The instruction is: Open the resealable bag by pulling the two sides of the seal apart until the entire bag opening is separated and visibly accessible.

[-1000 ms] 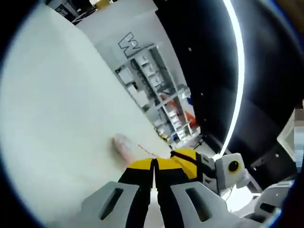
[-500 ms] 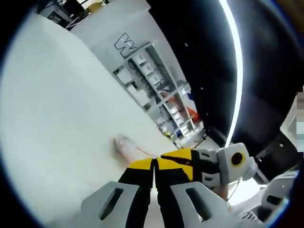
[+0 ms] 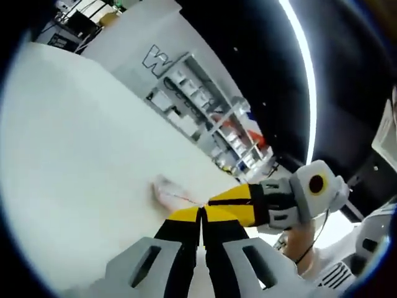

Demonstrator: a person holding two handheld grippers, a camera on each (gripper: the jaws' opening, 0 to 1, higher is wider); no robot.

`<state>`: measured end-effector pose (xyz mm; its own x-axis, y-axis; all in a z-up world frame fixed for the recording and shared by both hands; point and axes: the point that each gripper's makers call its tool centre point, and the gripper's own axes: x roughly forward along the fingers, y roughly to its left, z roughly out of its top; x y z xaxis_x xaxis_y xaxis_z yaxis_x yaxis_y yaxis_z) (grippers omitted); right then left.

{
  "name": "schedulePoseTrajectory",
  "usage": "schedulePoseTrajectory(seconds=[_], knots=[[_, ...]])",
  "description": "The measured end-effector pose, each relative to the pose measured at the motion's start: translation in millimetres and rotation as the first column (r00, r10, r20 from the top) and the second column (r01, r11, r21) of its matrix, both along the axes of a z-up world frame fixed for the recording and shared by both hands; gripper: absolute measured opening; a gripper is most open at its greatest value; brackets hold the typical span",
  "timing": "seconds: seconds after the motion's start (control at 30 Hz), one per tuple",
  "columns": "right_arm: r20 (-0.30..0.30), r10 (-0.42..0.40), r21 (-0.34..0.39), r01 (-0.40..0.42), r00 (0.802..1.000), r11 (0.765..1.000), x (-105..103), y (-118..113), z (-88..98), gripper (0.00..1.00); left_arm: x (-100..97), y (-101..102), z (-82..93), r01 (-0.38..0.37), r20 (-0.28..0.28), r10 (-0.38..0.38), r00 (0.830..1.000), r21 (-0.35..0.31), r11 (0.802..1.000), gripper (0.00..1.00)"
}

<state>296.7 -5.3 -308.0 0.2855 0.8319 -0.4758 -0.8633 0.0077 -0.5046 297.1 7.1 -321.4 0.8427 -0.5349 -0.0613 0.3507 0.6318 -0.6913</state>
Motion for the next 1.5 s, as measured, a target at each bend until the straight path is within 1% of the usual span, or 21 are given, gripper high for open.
schedulePoseTrajectory(seconds=[0.07, 0.17, 0.3, 0.37, 0.43, 0.5, 0.57, 0.63, 0.7, 0.8, 0.9, 0.93, 1.03, 1.1, 1.27, 1.37, 1.5], knots=[[0.001, 0.003, 0.006, -0.003, 1.0, 1.0, -1, -2, 2.8, 0.0, -0.1, 0, 0.6, 0.0, 0.002, 0.0, 1.0, 0.0, 1.0, 0.02], [-0.031, 0.031, 0.033, -0.03, 0.999, 0.999, -12, 1, 7.5, 0.0, -0.4, 0, 2.0, -0.001, 0.004, 0.001, 1.0, 0.003, 1.0, 0.02], [-0.021, 0.036, 0.017, -0.036, 0.999, 0.999, -12, 4, 3.1, 0.01, 0.0, 2, 1.4, -0.002, 0.008, 0.002, 1.0, 0.023, 1.0, 0.02], [-0.031, 0.034, 0.008, -0.034, 0.999, 0.999, -10, 3, 1.7, 0.01, -0.5, 2, 0.5, 0.0, 0.01, 0.0, 1.0, 0.037, 0.999, 0.02], [-0.058, 0.035, 0.02, -0.034, 0.998, 0.999, -10, 4, 3.5, 0.01, -0.9, 3, -0.8, -0.001, 0.01, 0.0, 1.0, 0.049, 0.999, 0.02], [-0.111, 0.038, 0.031, -0.035, 0.993, 0.999, -11, 4, 2.6, 0.01, -1.7, 2, -2.0, -0.002, 0.01, 0.001, 1.0, 0.06, 0.998, 0.02], [-0.173, 0.045, 0.033, -0.04, 0.984, 0.999, -13, 4, -1.5, 0.01, -2.1, 2, -1.7, -0.002, 0.017, 0.001, 1.0, 0.071, 0.997, 0.02], [-0.214, 0.054, 0.037, -0.047, 0.975, 0.998, -14, 4, -4.9, 0.01, -2.0, 1, -1.7, -0.003, 0.023, 0.001, 1.0, 0.088, 0.996, 0.02], [-0.29, 0.053, 0.056, -0.039, 0.956, 0.998, -14, 4, -8.5, 0.01, -1.8, 1, -2.4, -0.003, 0.027, 0.0, 1.0, 0.106, 0.994, 0.02], [-0.37, 0.061, 0.087, -0.03, 0.927, 0.996, -14, 5, -9.6, 0.01, -2.3, 1, -2.5, 0.0, 0.033, -0.004, 0.999, 0.123, 0.992, 0.02], [-0.428, 0.073, 0.112, -0.027, 0.901, 0.993, -13, 6, -9.1, 0.0, -2.8, -1, -2.9, 0.005, 0.038, -0.011, 0.999, 0.143, 0.99, 0.02], [-0.439, 0.073, 0.111, -0.026, 0.896, 0.993, -13, 5, -9.7, 0.0, -2.8, -1, -3.2, 0.005, 0.04, -0.011, 0.999, 0.153, 0.988, 0.02], [-0.463, 0.075, 0.114, -0.025, 0.883, 0.993, -11, 6, -10.7, 0.0, -2.8, -1, -3.0, 0.006, 0.043, -0.014, 0.999, 0.168, 0.986, 0.02], [-0.47, 0.077, 0.111, -0.028, 0.879, 0.993, -12, 6, -11.6, 0.0, -2.7, -1, -3.2, 0.007, 0.046, -0.015, 0.999, 0.179, 0.984, 0.02], [-0.468, 0.083, 0.108, -0.036, 0.88, 0.994, -13, 6, -11.6, 0.0, -2.9, -1, -3.8, 0.008, 0.044, -0.017, 0.999, 0.191, 0.982, 0.02], [-0.472, 0.078, 0.119, -0.024, 0.878, 0.993, -12, 5, -9.9, 0.0, -3.2, -1, -4.8, 0.012, 0.033, -0.019, 0.999, 0.196, 0.981, 0.02], [-0.461, 0.071, 0.132, -0.011, 0.885, 0.991, -10, 4, -7.7, 0.0, -3.8, -3, -5.6, 0.017, 0.017, -0.021, 1.0, 0.187, 0.982, 0.02]])
